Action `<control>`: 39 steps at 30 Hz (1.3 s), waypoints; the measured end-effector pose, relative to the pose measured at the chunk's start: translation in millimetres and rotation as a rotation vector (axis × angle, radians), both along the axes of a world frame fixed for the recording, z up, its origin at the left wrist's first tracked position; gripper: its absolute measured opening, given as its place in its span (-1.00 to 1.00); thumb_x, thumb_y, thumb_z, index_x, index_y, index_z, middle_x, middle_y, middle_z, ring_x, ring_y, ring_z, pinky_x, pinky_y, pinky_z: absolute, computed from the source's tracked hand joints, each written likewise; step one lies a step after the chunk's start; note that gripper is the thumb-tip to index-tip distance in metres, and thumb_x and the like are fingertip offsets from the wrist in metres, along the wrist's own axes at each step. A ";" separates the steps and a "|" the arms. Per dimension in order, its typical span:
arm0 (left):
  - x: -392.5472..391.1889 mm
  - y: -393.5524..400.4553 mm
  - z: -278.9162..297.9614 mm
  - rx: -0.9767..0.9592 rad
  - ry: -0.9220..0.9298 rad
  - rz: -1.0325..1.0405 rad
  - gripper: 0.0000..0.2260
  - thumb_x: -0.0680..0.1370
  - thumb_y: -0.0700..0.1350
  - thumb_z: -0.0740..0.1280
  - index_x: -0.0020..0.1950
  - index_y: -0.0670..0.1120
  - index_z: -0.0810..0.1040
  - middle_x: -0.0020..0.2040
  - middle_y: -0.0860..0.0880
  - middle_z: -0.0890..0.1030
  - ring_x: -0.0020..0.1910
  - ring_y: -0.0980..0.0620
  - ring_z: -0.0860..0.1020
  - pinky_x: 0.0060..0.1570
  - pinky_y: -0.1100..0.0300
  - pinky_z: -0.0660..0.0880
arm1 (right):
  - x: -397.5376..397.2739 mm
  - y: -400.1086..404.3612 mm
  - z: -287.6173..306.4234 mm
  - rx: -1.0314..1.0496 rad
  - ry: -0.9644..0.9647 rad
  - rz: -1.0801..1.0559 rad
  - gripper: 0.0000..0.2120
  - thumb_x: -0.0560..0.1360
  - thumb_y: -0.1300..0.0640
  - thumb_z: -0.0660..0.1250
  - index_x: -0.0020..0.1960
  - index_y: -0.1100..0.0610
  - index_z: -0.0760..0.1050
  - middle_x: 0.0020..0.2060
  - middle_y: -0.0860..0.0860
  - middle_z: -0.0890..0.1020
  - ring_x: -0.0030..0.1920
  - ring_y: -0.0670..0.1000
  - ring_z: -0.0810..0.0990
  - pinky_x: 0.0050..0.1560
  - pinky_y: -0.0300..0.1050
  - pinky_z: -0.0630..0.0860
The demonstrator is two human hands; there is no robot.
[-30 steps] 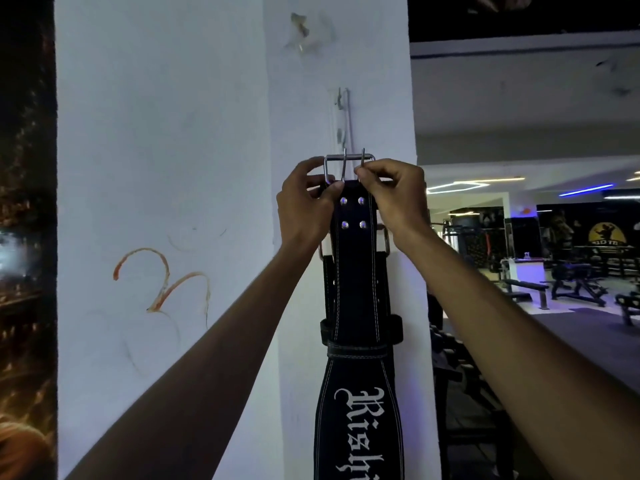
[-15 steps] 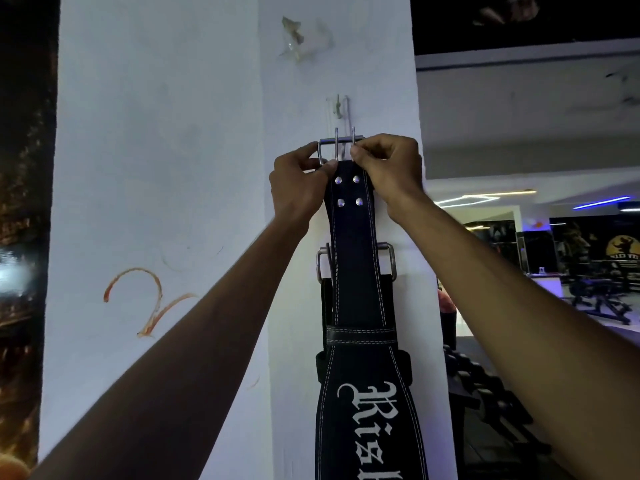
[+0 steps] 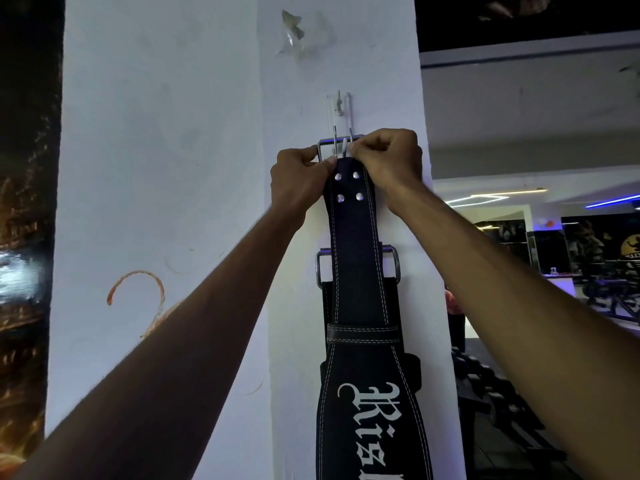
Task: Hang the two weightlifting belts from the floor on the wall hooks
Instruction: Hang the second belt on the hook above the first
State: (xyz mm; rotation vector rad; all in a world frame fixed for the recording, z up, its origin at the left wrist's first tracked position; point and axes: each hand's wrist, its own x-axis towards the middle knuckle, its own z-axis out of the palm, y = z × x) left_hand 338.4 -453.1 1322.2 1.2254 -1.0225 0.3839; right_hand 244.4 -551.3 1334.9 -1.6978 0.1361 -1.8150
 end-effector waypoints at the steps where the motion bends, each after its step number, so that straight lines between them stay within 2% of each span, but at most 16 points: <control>1: -0.5 0.8 -1.0 0.013 -0.001 -0.004 -0.47 0.32 0.08 0.43 0.26 -0.06 0.68 -0.04 -0.06 0.78 0.01 -0.06 0.75 0.17 -0.11 0.66 | 0.2 0.2 -1.5 0.008 0.006 0.001 -0.95 0.34 0.06 0.48 -0.24 0.03 0.68 -0.26 -0.07 0.73 -0.15 -0.04 0.70 0.03 0.02 0.65; 5: -0.5 4.4 -9.6 0.033 -0.011 -0.035 -0.56 0.36 0.04 0.43 0.20 -0.08 0.71 -0.04 -0.13 0.78 0.00 -0.13 0.76 0.12 -0.12 0.68 | -0.7 0.1 -9.8 0.039 0.021 0.022 -0.94 0.33 0.04 0.49 -0.24 0.02 0.68 -0.28 -0.07 0.72 -0.17 -0.04 0.70 0.01 0.03 0.66; 8: -0.5 5.9 -17.1 0.035 -0.046 -0.079 -0.75 0.51 -0.02 0.43 0.10 -0.13 0.74 -0.04 -0.21 0.77 -0.04 -0.11 0.75 0.10 -0.15 0.69 | -0.3 0.7 -15.9 0.051 0.005 0.040 -0.91 0.33 0.01 0.49 -0.22 0.02 0.66 -0.27 -0.04 0.71 -0.17 -0.01 0.69 0.02 0.06 0.65; 9: -0.4 5.4 -18.8 0.030 -0.041 -0.082 -0.75 0.54 -0.01 0.42 0.05 -0.17 0.74 -0.04 -0.26 0.75 -0.09 -0.10 0.73 0.09 -0.16 0.69 | 0.0 1.4 -17.6 0.053 -0.006 0.045 -0.90 0.34 0.00 0.49 -0.19 0.00 0.65 -0.27 -0.03 0.71 -0.18 -0.01 0.69 0.01 0.07 0.64; 11: -2.8 4.2 -20.7 0.009 -0.018 -0.046 -0.55 0.50 0.16 0.40 -0.02 -0.27 0.70 -0.02 -0.31 0.72 -0.14 -0.18 0.72 0.09 -0.19 0.68 | 0.6 2.3 -19.3 0.053 -0.028 0.057 -0.84 0.34 -0.02 0.51 -0.12 -0.05 0.60 -0.27 -0.03 0.70 -0.19 0.00 0.70 0.01 0.09 0.64; 13: -4.6 1.7 -19.0 -0.016 0.006 0.031 -0.33 0.39 0.36 0.39 -0.04 -0.30 0.66 -0.06 -0.32 0.71 -0.06 -0.29 0.71 0.10 -0.22 0.67 | -0.4 2.2 -18.1 0.073 -0.035 0.059 -0.72 0.33 -0.03 0.52 -0.02 -0.06 0.54 -0.26 -0.03 0.69 -0.16 0.00 0.70 0.04 0.09 0.63; 14: -6.5 1.7 -17.7 -0.027 0.015 0.061 -0.31 0.35 0.40 0.39 -0.08 -0.28 0.67 -0.09 -0.29 0.72 -0.06 -0.27 0.71 0.08 -0.21 0.68 | -1.4 2.0 -16.8 0.096 -0.031 0.060 -0.66 0.31 -0.03 0.53 0.02 -0.04 0.52 -0.22 -0.02 0.69 -0.13 0.01 0.69 0.07 0.09 0.62; 17: -12.6 1.9 -12.6 -0.055 0.056 0.113 -0.49 0.35 0.29 0.43 -0.20 -0.19 0.70 -0.21 -0.19 0.74 -0.21 -0.14 0.72 0.03 -0.15 0.70 | -5.0 2.7 -13.7 0.150 -0.007 0.084 -0.57 0.25 -0.04 0.55 0.04 0.00 0.49 -0.12 0.01 0.68 -0.06 0.03 0.68 0.09 0.07 0.61; 21: -17.7 -0.3 -13.6 -0.078 0.115 0.123 -0.59 0.36 0.19 0.42 -0.19 -0.18 0.70 -0.34 -0.05 0.62 -0.31 -0.04 0.59 0.00 -0.13 0.70 | -4.6 4.2 -18.3 0.116 -0.014 0.070 -0.65 0.28 -0.03 0.53 0.00 0.01 0.52 -0.17 0.00 0.68 -0.12 0.01 0.68 0.04 0.05 0.63; 24: -17.7 -2.3 -18.7 -0.091 0.121 0.070 -0.53 0.34 0.25 0.39 -0.20 -0.19 0.67 -0.35 -0.04 0.58 -0.31 -0.02 0.53 0.05 -0.19 0.68 | -4.8 1.9 -30.9 0.074 -0.065 0.108 -0.62 0.35 -0.05 0.54 0.07 0.06 0.54 -0.09 -0.01 0.66 -0.08 -0.07 0.66 0.01 -0.06 0.63; 26: -13.4 -4.7 -26.7 -0.098 0.099 0.017 -0.49 0.36 0.29 0.36 -0.13 -0.18 0.67 -0.28 -0.07 0.63 -0.25 -0.01 0.56 0.11 -0.23 0.66 | -6.8 0.1 -42.3 0.043 -0.099 0.105 -0.61 0.38 -0.03 0.54 0.12 0.07 0.53 0.01 -0.03 0.63 -0.07 -0.24 0.60 -0.01 -0.23 0.57; 29: -10.2 -1.9 -44.1 -0.098 0.114 -0.047 -0.53 0.40 0.26 0.42 0.06 -0.10 0.71 0.01 -0.07 0.75 0.05 -0.03 0.71 0.19 -0.16 0.65 | -9.8 0.4 -61.3 -0.034 -0.111 0.101 -0.64 0.42 0.11 0.52 0.17 0.11 0.53 0.03 -0.07 0.58 -0.20 -0.40 0.58 -0.14 -0.44 0.52; 31: -14.2 4.7 -55.6 -0.116 0.109 -0.083 -0.68 0.47 0.14 0.48 0.11 -0.04 0.71 0.09 -0.04 0.75 0.03 0.05 0.72 0.13 -0.02 0.69 | -12.5 2.3 -71.7 -0.060 -0.127 0.102 -0.66 0.43 0.16 0.52 0.16 0.13 0.54 0.01 -0.09 0.58 -0.24 -0.36 0.61 -0.17 -0.45 0.53; 33: -14.5 9.5 -63.7 -0.120 0.086 -0.122 -0.70 0.54 0.03 0.47 0.20 -0.10 0.69 0.11 -0.05 0.75 -0.03 0.09 0.74 0.03 0.07 0.71 | -14.6 5.4 -79.6 -0.089 -0.145 0.075 -0.70 0.45 0.19 0.49 0.15 0.15 0.54 0.01 -0.08 0.59 -0.20 -0.27 0.65 -0.14 -0.40 0.55; 36: -13.8 17.6 -76.0 -0.084 0.067 -0.195 -0.74 0.61 -0.04 0.40 0.22 -0.14 0.70 0.08 -0.10 0.77 -0.03 -0.01 0.76 0.01 0.02 0.72 | -16.0 10.7 -90.7 -0.159 -0.124 -0.020 -0.75 0.47 0.26 0.44 0.15 0.16 0.56 0.07 0.00 0.62 -0.04 -0.08 0.68 -0.10 -0.42 0.55; 39: -12.9 25.3 -87.5 -0.076 0.078 -0.212 -0.76 0.62 -0.08 0.38 0.21 -0.16 0.70 0.05 -0.13 0.77 -0.08 -0.08 0.77 0.03 -0.06 0.71 | -19.0 18.6 -102.8 -0.228 -0.111 -0.112 -0.79 0.50 0.27 0.41 0.14 0.19 0.58 0.11 0.06 0.59 0.01 -0.08 0.65 -0.05 -0.39 0.58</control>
